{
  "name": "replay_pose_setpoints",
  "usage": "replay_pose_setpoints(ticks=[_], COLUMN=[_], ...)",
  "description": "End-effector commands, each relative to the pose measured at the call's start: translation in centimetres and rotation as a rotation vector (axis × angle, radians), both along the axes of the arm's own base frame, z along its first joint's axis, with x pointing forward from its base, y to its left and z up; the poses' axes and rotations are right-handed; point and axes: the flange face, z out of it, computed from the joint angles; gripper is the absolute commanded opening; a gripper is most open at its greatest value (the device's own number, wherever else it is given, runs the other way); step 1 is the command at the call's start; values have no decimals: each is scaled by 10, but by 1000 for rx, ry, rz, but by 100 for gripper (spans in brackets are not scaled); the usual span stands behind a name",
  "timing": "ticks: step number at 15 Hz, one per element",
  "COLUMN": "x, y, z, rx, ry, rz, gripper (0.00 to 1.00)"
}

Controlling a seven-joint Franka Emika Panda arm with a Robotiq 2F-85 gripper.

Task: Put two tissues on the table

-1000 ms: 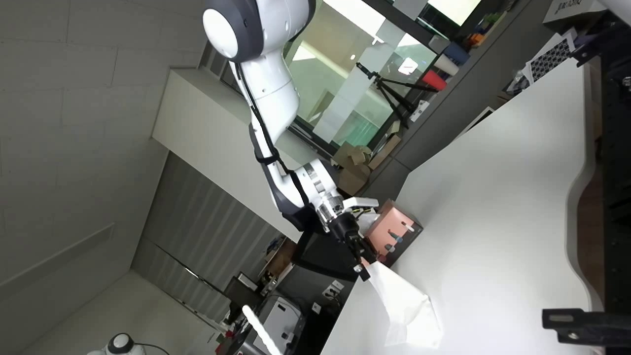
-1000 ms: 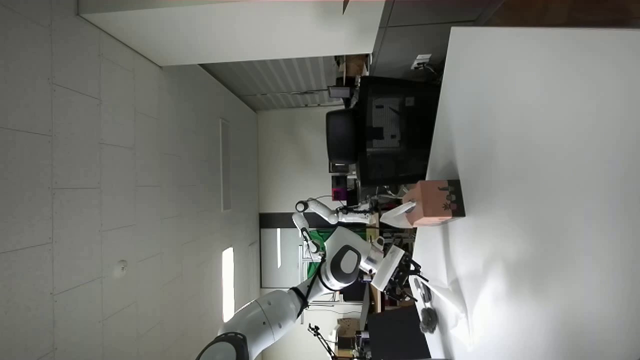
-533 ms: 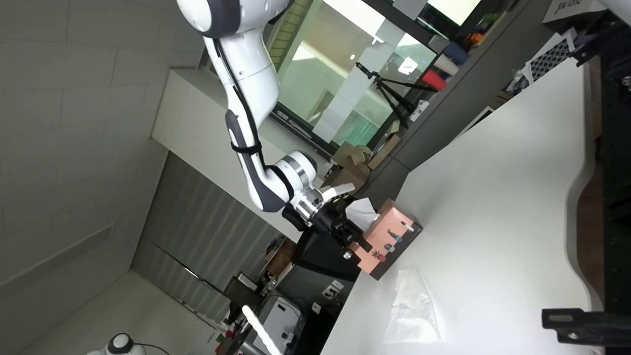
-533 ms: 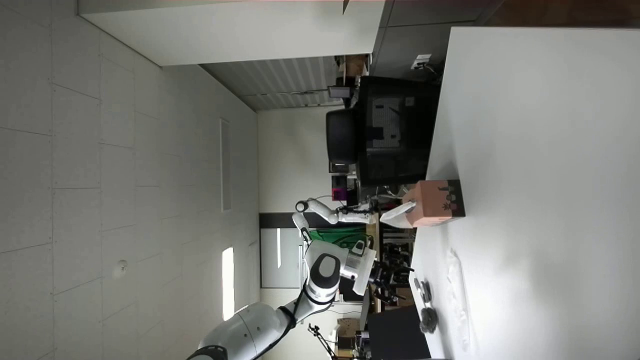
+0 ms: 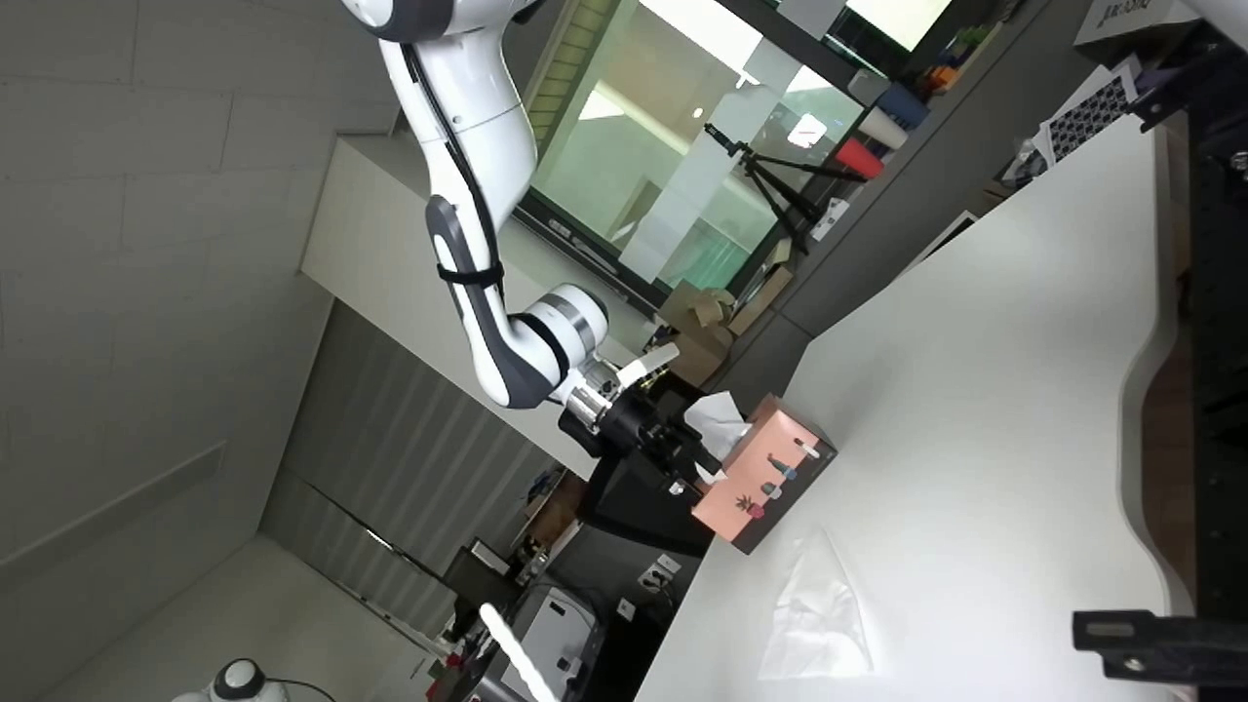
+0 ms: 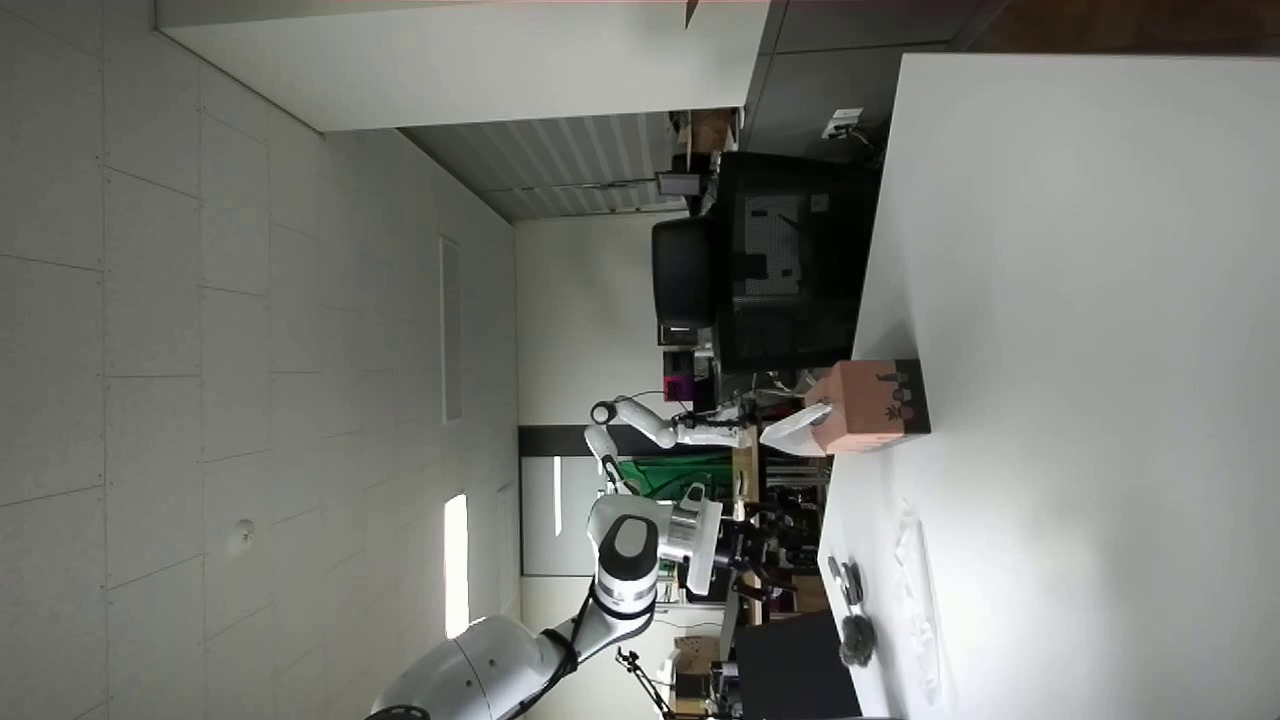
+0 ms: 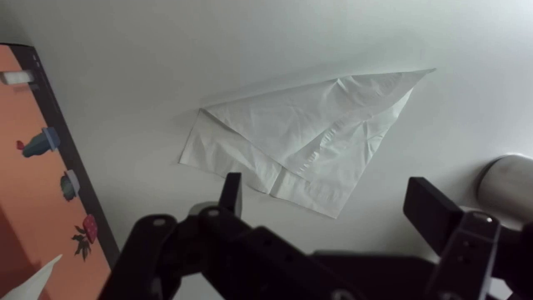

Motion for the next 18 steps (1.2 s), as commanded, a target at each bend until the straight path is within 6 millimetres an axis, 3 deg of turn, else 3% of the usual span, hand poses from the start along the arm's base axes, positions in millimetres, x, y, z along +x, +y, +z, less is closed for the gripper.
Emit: replay_pose_setpoints(ticks=[1,2,3,6,13,18], x=[5,6,10,12,11,28], y=[-20,-24,-15,-26,-22,-25], z=[16,17,8,9,10,31], rx=[16,49,18,40,46,20], ry=[-81,-67,-63,-64,-64,-138], rz=[-107,-120,-63,-93,-89,-318], gripper=[100,100,100,100,100,100])
